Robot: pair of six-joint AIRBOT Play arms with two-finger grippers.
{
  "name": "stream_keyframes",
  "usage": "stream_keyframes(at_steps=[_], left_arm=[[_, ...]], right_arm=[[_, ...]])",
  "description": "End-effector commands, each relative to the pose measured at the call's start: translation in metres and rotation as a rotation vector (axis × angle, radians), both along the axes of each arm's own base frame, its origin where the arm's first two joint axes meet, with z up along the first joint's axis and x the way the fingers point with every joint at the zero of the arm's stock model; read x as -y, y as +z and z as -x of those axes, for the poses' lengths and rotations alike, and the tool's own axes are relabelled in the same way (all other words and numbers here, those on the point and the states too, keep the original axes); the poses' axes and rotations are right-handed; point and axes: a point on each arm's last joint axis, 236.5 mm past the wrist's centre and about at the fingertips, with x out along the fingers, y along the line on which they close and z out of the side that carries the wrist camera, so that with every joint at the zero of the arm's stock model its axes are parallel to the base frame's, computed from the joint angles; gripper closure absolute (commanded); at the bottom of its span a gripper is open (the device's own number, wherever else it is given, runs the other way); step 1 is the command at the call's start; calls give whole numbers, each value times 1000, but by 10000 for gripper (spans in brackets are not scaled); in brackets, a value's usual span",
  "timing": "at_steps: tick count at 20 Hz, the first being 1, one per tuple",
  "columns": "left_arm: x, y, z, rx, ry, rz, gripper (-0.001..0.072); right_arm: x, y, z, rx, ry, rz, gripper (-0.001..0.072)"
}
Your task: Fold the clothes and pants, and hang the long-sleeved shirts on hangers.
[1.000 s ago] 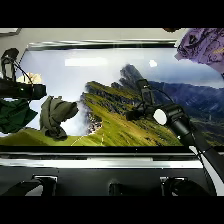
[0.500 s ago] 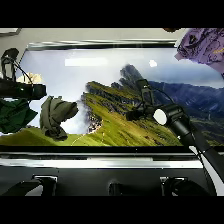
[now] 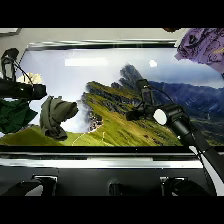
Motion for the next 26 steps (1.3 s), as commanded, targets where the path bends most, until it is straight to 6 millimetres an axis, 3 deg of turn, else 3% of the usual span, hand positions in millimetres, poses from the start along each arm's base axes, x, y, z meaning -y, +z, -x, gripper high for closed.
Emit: stream_keyframes(at_steps=[1,4,10,12,13,14,15,16,18,20,24,26], left_arm=[[-11,-18,7,-88,82,-11,-13],[-41,-77,10,-243,111,-130,-13],[-43,-178,-24,-307,119,-133,-13],[-43,-206,-22,-367,116,-138,-13],[-43,-217,-19,-399,113,-142,31],[-43,-225,-16,-425,112,-143,242],[-40,-228,-12,-448,111,-132,636],[-31,-226,-9,-458,86,-99,695],[3,-208,-6,-456,-49,-14,696],[46,-174,-4,-432,-137,71,696],[182,-86,7,-305,-282,329,695],[242,-61,16,-255,-321,409,695]], right_arm=[[0,0,0,0,1,-1,679],[-1,0,0,1,1,-1,679],[0,0,0,-2,1,-1,679],[0,-2,3,-15,2,1,679],[-1,-3,6,-32,2,-1,679],[-1,-5,9,-46,4,-1,679],[0,-6,11,-56,6,4,679],[1,-7,13,-65,7,8,678],[3,-6,21,-85,12,17,678],[12,-2,31,-98,23,52,676],[50,16,56,-101,36,186,676],[74,30,71,-95,29,258,665]])
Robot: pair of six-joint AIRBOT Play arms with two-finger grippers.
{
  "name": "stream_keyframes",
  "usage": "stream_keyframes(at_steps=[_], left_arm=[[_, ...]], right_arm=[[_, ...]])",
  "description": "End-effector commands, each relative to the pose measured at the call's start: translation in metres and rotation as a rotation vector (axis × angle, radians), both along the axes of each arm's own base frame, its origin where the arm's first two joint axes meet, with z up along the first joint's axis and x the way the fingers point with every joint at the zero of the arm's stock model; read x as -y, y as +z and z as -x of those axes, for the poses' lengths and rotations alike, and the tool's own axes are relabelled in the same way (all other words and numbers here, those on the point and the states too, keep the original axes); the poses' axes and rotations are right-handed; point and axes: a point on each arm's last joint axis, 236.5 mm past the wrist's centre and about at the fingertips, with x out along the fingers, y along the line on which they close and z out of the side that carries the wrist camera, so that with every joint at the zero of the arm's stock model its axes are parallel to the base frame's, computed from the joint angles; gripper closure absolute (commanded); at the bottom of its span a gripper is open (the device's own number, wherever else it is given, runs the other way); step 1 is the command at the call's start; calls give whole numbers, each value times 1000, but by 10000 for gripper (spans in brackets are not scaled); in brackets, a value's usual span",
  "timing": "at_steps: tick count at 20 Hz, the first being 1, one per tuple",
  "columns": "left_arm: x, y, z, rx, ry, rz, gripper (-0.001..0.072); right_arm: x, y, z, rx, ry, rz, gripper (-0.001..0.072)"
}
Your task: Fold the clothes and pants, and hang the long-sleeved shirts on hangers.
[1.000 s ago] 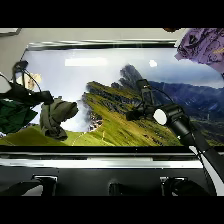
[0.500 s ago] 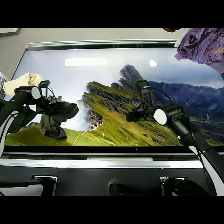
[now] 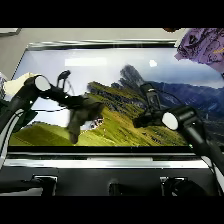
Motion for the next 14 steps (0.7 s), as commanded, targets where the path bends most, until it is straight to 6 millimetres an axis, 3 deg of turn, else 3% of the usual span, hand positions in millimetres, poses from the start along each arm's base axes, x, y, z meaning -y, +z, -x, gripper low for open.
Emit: stream_keyframes(at_steps=[1,3,5,6,7,8,11,12,14], left_arm=[[113,57,22,69,-39,227,695],[159,56,28,120,-49,273,695],[187,29,31,104,-29,268,684],[196,9,33,73,-21,255,554],[197,-8,34,37,-10,237,314],[193,-19,32,11,-2,219,193],[145,-8,3,3,67,205,192],[121,2,-11,28,81,201,151],[72,14,-36,59,129,189,146]], right_arm=[[44,19,27,0,-7,143,621],[61,34,34,37,-19,179,618],[67,43,36,72,-24,187,613],[67,42,37,77,-23,184,498],[67,39,36,74,-32,180,362],[67,35,33,75,-74,162,324],[89,35,15,136,-240,170,283],[102,35,7,137,-338,125,282],[115,17,1,60,-506,-51,282]])
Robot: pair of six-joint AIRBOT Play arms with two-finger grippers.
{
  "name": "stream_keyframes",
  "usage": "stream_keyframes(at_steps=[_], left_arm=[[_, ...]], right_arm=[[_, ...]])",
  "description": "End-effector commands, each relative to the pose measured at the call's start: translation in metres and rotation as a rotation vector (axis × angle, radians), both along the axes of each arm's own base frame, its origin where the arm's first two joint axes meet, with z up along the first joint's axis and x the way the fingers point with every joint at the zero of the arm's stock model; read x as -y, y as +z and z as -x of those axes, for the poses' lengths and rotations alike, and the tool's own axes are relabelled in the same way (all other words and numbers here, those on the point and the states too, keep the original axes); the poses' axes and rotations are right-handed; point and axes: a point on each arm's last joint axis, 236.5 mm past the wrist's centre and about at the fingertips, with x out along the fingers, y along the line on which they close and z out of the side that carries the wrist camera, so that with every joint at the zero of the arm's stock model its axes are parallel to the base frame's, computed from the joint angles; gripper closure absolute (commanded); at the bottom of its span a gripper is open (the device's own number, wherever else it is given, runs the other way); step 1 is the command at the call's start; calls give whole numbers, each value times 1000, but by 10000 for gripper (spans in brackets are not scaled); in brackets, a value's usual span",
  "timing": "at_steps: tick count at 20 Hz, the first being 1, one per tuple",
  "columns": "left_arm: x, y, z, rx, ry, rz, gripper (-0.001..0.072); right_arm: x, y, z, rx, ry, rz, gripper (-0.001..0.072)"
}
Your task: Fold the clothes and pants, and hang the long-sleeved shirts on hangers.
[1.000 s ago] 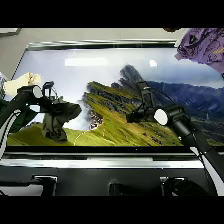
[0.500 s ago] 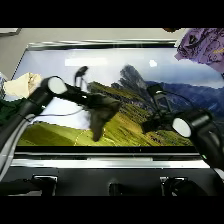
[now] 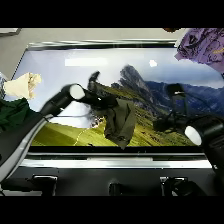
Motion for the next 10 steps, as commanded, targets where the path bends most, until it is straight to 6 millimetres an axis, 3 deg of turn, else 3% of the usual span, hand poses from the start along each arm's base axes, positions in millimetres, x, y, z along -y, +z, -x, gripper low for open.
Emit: stream_keyframes(at_steps=[1,2,4,6,10], left_arm=[[-73,10,-33,0,87,-22,66],[-95,8,-40,-20,124,-27,21],[-127,4,-50,-48,181,-34,22],[-148,3,-59,-51,225,-33,25],[-165,2,-66,-53,262,-33,32]], right_arm=[[11,-28,-11,-47,-250,-306,283],[-1,-45,-9,-104,-272,-435,283],[-44,-73,-1,-236,-260,-695,283],[-86,-92,7,-331,-206,-850,285],[-130,-138,16,-441,-167,-833,292]])
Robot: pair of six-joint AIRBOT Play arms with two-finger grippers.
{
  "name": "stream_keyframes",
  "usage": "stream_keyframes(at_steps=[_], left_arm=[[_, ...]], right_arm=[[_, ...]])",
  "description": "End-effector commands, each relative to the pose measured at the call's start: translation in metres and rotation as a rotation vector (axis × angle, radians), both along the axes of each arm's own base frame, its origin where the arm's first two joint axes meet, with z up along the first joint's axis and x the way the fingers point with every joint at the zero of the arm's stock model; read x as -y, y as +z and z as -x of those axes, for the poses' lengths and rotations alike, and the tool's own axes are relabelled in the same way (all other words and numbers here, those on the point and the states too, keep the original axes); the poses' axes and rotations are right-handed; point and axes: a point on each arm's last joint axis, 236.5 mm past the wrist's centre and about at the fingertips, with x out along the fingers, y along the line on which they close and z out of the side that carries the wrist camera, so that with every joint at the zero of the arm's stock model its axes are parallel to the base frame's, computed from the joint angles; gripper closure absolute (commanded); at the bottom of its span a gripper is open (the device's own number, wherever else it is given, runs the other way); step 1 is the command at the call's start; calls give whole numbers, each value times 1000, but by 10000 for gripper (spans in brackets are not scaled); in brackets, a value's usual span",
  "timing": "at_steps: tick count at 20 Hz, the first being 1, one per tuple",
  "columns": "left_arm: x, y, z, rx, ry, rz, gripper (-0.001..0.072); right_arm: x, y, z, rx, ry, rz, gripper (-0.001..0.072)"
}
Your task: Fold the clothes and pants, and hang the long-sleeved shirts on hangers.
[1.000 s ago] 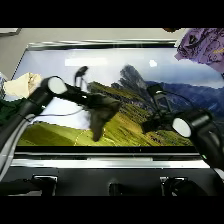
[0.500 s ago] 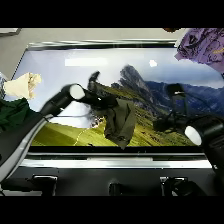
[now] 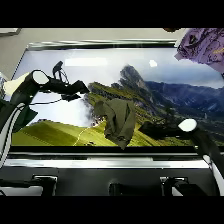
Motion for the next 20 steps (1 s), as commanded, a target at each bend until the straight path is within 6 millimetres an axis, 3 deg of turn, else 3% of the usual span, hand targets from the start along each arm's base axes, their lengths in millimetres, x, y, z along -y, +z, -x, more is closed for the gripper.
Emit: stream_keyframes(at_steps=[1,5,7,8,9,11,14,20], left_arm=[[-19,-2,-5,-10,33,-2,32],[-19,-9,-6,-25,33,-4,32],[-19,-17,-6,-42,33,-6,32],[-19,-22,-6,-52,32,-7,32],[-18,-27,-4,-66,29,-8,32],[-12,-39,1,-107,6,10,34],[15,-62,11,-160,-78,86,42],[56,-116,34,-275,-157,104,46]], right_arm=[[-41,-31,2,-53,8,-77,293],[-59,-55,5,-70,17,-44,317],[-62,-60,7,-83,14,-37,485],[-62,-59,7,-76,22,-35,653],[-62,-56,7,-65,29,-34,681],[-60,-45,4,-25,34,-31,682],[-55,-28,6,0,31,-17,682],[-55,-15,15,-4,42,-22,681]])
